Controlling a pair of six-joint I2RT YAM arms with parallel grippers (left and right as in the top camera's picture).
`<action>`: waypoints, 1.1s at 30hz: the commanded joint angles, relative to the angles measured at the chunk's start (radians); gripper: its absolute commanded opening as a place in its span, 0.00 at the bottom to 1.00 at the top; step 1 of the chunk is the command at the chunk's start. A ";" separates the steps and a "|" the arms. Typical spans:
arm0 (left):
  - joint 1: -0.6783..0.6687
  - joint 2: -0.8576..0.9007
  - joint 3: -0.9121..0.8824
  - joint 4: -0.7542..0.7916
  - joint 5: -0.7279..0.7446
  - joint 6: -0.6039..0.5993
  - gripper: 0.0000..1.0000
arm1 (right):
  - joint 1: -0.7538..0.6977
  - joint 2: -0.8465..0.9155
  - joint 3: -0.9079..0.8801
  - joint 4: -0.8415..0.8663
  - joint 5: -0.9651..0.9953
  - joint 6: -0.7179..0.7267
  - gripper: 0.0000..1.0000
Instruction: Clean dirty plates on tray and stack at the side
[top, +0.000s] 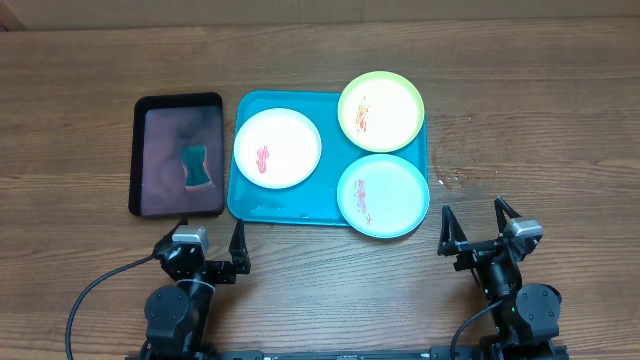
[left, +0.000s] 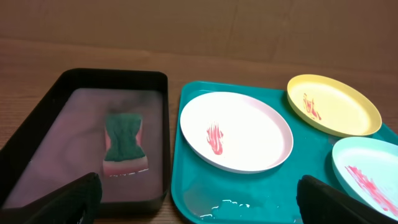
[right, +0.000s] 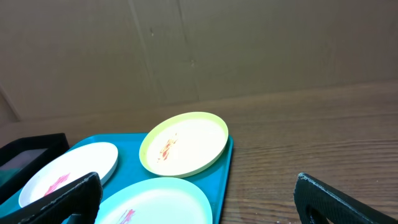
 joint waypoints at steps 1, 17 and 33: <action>0.007 -0.012 -0.006 0.005 -0.011 0.018 1.00 | -0.002 -0.008 -0.010 0.008 -0.006 -0.005 1.00; 0.007 -0.012 -0.006 0.005 -0.011 0.018 1.00 | -0.002 -0.008 -0.010 0.008 -0.006 -0.005 1.00; 0.007 -0.012 -0.006 0.006 -0.061 0.190 1.00 | -0.002 -0.008 -0.010 0.009 -0.006 -0.005 1.00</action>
